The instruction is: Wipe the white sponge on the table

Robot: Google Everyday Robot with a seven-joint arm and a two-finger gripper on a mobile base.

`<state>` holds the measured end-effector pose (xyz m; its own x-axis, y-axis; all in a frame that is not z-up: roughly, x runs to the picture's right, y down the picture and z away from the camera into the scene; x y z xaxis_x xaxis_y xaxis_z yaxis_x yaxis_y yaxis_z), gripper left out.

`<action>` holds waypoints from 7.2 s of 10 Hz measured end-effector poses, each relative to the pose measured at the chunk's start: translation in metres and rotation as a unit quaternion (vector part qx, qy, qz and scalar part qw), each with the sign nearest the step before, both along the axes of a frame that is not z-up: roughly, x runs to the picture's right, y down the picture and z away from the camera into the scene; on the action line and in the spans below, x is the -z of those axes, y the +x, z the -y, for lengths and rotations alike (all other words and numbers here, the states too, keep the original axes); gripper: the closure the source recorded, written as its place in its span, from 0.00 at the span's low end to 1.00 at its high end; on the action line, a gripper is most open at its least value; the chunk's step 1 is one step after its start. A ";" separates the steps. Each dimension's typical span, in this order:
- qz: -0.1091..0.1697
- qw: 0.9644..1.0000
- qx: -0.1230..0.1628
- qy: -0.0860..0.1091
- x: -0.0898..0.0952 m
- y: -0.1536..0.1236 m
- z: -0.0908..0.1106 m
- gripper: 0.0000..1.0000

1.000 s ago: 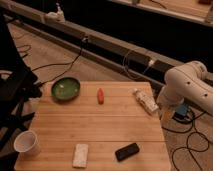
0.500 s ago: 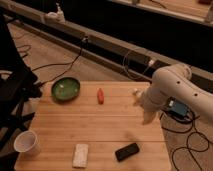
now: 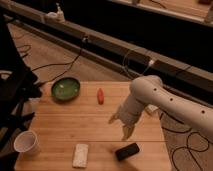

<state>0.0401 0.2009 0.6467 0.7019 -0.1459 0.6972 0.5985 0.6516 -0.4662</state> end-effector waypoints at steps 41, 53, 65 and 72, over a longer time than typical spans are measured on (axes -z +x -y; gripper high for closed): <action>0.208 0.968 0.122 -0.063 -0.091 -0.205 -0.085 1.00; 0.150 0.986 0.043 -0.057 -0.130 -0.191 -0.058 1.00; -0.001 0.997 0.007 -0.078 -0.161 -0.091 -0.045 1.00; 0.066 0.995 0.009 -0.075 -0.195 -0.156 -0.045 1.00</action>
